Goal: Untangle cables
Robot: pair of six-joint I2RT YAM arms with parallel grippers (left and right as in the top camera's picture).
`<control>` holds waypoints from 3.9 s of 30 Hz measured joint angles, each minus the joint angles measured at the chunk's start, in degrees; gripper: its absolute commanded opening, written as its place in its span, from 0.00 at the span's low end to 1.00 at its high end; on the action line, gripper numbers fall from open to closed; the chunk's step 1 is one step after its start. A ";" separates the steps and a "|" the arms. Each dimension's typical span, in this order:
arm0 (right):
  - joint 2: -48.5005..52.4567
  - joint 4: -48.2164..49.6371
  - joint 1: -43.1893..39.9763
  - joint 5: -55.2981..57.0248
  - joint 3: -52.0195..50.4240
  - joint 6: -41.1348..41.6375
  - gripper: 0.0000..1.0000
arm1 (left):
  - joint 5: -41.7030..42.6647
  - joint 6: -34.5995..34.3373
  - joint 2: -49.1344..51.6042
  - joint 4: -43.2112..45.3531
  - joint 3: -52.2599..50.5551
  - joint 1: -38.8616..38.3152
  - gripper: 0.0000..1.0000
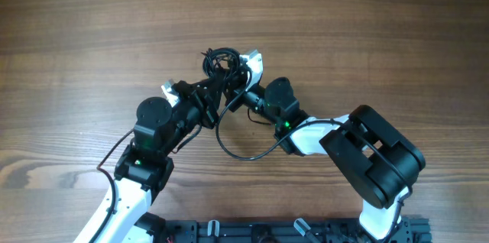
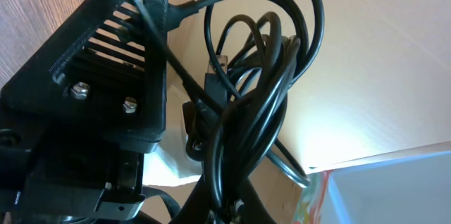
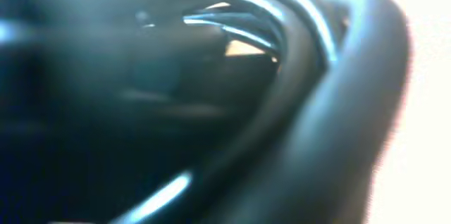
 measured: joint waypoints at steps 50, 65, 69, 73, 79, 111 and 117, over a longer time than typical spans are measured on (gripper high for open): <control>-2.82 -4.11 4.66 10.01 -2.40 -9.77 0.39 | 0.74 0.00 0.00 -0.17 -0.61 4.42 0.04; -2.71 0.85 4.68 15.56 -0.48 12.37 0.40 | 0.61 0.00 0.02 -1.55 -0.28 4.46 0.04; -2.71 0.83 4.66 15.52 -0.44 8.70 0.42 | 0.61 0.00 0.07 -1.64 -0.28 4.46 0.04; -2.71 0.81 4.15 12.79 -0.35 -2.23 0.75 | 0.61 0.00 0.07 -1.84 -0.28 4.46 0.04; -2.71 0.98 3.96 8.04 0.26 -16.92 0.04 | 0.59 0.00 0.11 -2.01 -0.28 4.48 0.04; -4.81 0.13 -14.03 -23.93 -17.00 7.08 0.04 | 8.04 0.57 1.33 0.39 -1.33 10.91 0.04; -5.29 -0.15 -31.15 -37.99 -17.88 12.24 0.99 | 12.22 17.33 1.07 0.94 -1.05 11.91 0.04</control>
